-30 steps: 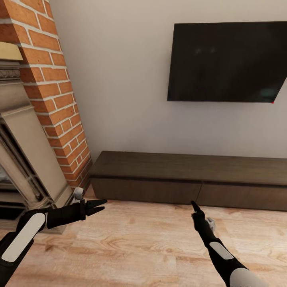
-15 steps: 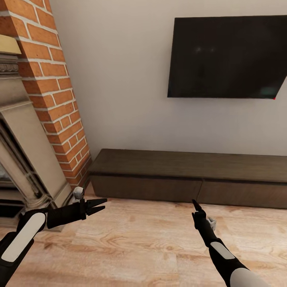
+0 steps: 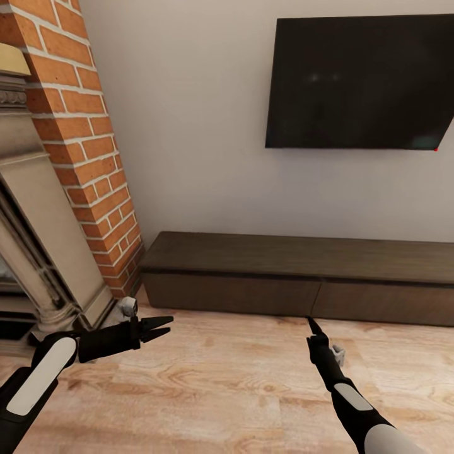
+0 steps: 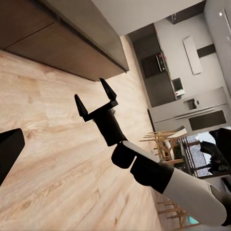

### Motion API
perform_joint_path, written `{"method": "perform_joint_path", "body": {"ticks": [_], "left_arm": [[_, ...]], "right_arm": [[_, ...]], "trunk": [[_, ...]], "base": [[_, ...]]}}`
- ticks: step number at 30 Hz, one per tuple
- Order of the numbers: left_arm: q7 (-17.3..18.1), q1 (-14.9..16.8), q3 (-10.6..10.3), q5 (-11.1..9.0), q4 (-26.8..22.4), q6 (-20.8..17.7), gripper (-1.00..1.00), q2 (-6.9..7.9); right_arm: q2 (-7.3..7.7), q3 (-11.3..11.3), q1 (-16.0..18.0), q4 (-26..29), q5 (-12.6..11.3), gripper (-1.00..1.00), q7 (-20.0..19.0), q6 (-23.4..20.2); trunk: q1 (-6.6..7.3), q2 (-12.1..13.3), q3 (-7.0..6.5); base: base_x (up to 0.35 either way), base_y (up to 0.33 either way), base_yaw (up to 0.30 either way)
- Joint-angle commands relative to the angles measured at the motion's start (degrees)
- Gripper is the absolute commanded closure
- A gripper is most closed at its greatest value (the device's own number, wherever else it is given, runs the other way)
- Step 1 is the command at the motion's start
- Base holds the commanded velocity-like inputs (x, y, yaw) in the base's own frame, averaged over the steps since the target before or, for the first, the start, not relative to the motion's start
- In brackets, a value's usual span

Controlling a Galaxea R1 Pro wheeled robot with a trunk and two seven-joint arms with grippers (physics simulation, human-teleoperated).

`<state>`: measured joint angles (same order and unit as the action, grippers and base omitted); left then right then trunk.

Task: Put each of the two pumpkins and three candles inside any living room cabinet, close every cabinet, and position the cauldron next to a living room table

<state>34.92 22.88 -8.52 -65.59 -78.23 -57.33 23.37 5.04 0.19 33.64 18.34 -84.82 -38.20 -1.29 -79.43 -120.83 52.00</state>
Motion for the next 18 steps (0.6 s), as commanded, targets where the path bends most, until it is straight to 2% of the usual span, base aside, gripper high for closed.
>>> {"method": "perform_joint_path", "body": {"ticks": [1,6,11,13,16,18], "left_arm": [[0.2,0.1,-0.1,0.0,-0.3,-0.2,-1.00,0.00],[0.2,0.1,-0.4,0.0,-0.7,-0.1,-1.00,-0.03],[0.3,0.0,-0.4,-0.2,-0.7,-0.1,-1.00,-0.05],[0.3,0.0,-0.4,-1.3,-0.7,-0.1,-1.00,0.05],[0.3,-0.8,-0.5,-4.7,-0.7,-0.1,-1.00,0.32],[0.3,-1.3,-0.5,-6.1,-0.7,-0.1,-1.00,0.48]], "right_arm": [[-0.02,0.1,0.0,0.0,-0.4,-1.00,-0.4,0.1],[-0.08,0.2,0.0,0.0,-0.8,-1.00,-2.2,-0.1],[-0.04,0.1,0.0,0.2,-5.1,-1.00,-4.4,-0.8],[-0.04,0.0,0.0,0.2,-5.8,-1.00,-4.8,-1.1],[-0.04,0.0,0.0,0.2,-6.1,-1.00,-5.2,-1.2],[-0.05,0.0,0.0,0.3,-6.2,-1.00,-5.3,-1.2]], "trunk": [[-0.22,-0.4,0.23],[-1.31,-2.4,1.13],[-2.41,-4.4,2.03],[-2.85,-5.3,2.39],[-3.51,-6.5,2.93],[-3.95,-7.3,3.29]], "base": [[0.000,0.000,0.000],[0.000,0.000,0.000],[0.000,0.000,0.000],[0.000,0.000,0.000],[0.000,0.000,0.000],[0.000,0.000,0.000]]}}
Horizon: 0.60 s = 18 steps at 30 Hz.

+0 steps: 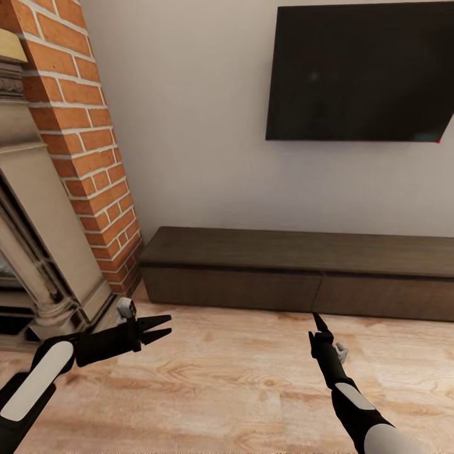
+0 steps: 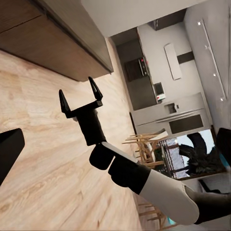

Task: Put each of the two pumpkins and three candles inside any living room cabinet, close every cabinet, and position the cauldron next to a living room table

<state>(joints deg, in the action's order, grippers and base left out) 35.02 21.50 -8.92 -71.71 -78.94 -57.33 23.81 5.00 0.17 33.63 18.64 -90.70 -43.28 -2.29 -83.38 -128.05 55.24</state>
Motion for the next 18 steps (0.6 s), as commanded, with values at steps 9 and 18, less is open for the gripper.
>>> {"method": "perform_joint_path", "body": {"ticks": [9,18], "left_arm": [[0.3,-0.4,-0.1,-1.0,0.0,-0.2,-1.00,0.09],[0.3,-0.5,-0.1,-1.1,0.0,-0.2,-1.00,0.10]], "right_arm": [[-0.63,0.0,0.1,0.0,-0.3,-1.00,-0.4,-0.3],[-0.69,-0.2,0.1,0.0,-0.3,-1.00,-4.4,-0.3]], "trunk": [[-1.97,-3.6,1.67],[-3.95,-7.3,3.28]], "base": [[0.000,0.000,0.000],[0.000,0.000,0.000]]}}
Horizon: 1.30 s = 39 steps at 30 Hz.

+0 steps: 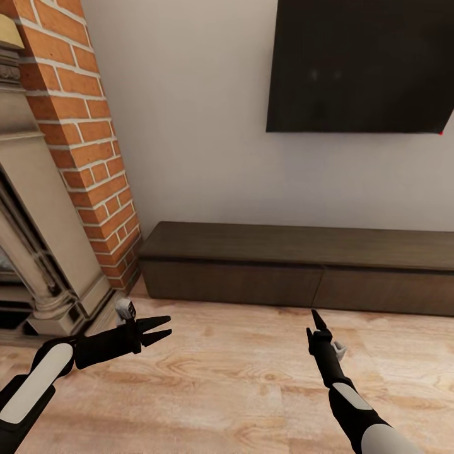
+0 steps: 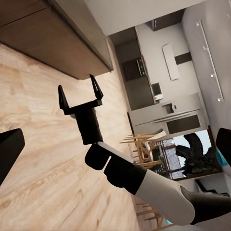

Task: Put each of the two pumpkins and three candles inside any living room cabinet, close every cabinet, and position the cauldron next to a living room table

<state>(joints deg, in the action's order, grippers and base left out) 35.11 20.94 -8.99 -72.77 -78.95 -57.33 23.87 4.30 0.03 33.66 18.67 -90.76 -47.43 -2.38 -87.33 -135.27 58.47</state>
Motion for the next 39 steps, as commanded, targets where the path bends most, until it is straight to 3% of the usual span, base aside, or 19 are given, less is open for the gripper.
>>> {"method": "perform_joint_path", "body": {"ticks": [1,18,22,39], "left_arm": [[0.2,0.0,-0.1,0.0,0.0,-0.2,-1.00,0.02],[0.2,0.0,-0.1,0.0,0.0,-0.2,-1.00,0.04],[0.2,0.0,-0.1,0.0,0.0,-0.2,-1.00,0.04],[0.3,0.0,-0.1,0.0,-0.1,-0.2,-1.00,0.04]], "right_arm": [[0.00,0.0,0.0,0.0,-0.3,-1.00,-0.3,-0.3],[0.00,0.0,0.0,0.0,-0.3,-1.00,-0.8,-0.3],[0.00,0.0,0.0,0.0,-0.3,-1.00,-0.8,-0.3],[0.00,0.0,0.0,0.0,-0.4,-1.00,-0.8,-0.3]], "trunk": [[-0.21,-0.4,0.23],[-3.95,-7.3,3.28],[-4.17,-7.7,3.46],[-4.76,-8.2,7.20]], "base": [[0.000,0.000,0.000],[0.000,0.000,0.000],[0.000,0.000,0.000],[0.000,0.000,0.000]]}}
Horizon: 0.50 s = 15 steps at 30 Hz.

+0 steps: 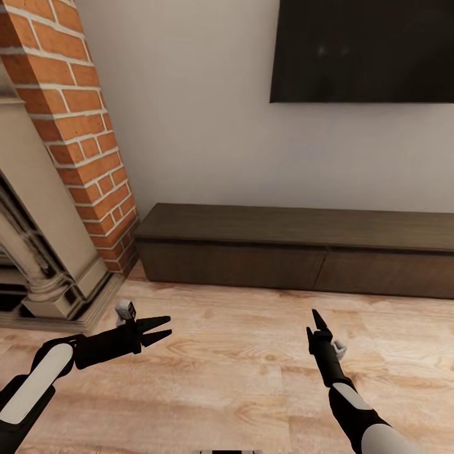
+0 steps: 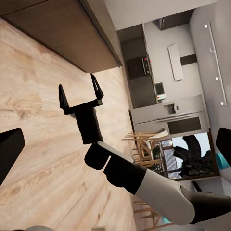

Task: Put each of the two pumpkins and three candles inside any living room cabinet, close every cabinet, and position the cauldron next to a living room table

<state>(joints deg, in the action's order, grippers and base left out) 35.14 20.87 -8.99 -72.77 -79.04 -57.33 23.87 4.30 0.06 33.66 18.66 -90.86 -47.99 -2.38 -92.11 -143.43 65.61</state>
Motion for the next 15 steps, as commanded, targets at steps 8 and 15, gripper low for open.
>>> {"method": "perform_joint_path", "body": {"ticks": [8,15], "left_arm": [[0.2,0.0,-0.1,0.0,0.0,-0.2,-1.00,0.04],[0.2,-0.5,-0.1,0.0,-2.3,-0.2,-1.00,0.05]], "right_arm": [[0.00,0.0,0.0,0.0,-0.3,-1.00,-0.3,-0.3],[0.00,0.0,0.0,-0.1,-0.3,-1.00,-2.0,-0.3]], "trunk": [[-0.14,-0.1,1.38],[-0.14,-0.1,1.38]], "base": [[0.000,0.000,0.000],[0.003,0.000,0.000]]}}
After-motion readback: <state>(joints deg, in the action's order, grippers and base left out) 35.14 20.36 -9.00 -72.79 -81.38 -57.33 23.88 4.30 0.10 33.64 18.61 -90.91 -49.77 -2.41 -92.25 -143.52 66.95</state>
